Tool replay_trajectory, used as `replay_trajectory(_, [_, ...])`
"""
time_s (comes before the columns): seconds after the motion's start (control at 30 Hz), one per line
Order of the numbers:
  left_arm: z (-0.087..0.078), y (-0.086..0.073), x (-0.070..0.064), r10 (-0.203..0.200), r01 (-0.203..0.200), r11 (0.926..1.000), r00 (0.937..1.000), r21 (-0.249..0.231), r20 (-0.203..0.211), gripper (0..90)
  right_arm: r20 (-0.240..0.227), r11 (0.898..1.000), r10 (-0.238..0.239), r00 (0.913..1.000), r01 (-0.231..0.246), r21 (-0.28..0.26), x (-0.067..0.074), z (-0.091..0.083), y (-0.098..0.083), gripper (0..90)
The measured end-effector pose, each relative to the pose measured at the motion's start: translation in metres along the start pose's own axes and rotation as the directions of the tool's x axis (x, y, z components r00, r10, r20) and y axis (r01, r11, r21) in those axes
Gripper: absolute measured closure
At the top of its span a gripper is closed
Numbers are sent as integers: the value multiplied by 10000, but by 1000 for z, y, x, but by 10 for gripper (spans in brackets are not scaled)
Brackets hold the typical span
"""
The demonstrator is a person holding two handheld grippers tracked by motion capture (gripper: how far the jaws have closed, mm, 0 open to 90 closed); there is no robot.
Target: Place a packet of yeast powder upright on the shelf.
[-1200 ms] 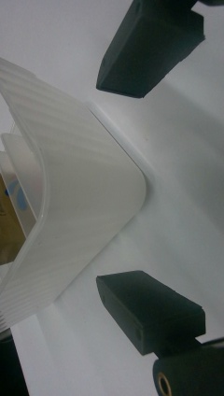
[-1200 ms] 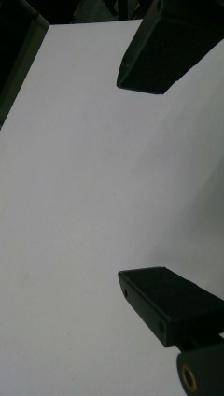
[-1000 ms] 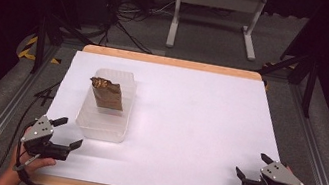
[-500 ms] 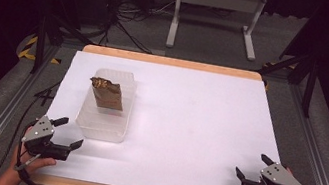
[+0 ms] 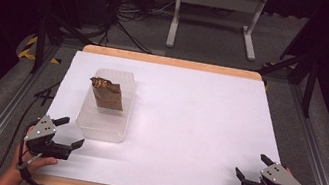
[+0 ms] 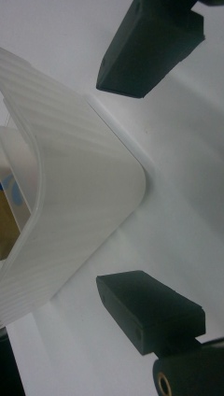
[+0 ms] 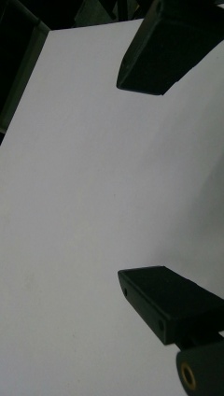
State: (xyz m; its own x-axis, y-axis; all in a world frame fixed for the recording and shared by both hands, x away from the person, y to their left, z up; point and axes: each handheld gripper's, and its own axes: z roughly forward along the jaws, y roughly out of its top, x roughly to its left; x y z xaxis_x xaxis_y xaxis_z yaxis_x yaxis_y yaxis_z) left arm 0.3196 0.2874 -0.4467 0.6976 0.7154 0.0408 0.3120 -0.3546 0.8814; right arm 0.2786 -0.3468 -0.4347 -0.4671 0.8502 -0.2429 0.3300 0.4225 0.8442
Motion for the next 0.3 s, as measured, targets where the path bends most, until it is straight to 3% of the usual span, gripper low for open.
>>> replay_trajectory(0.3, [0,1,0,-26,26,10000,10000,-36,6,84,-39,9999,84,10000,-84,-56,0,-1,0,89])
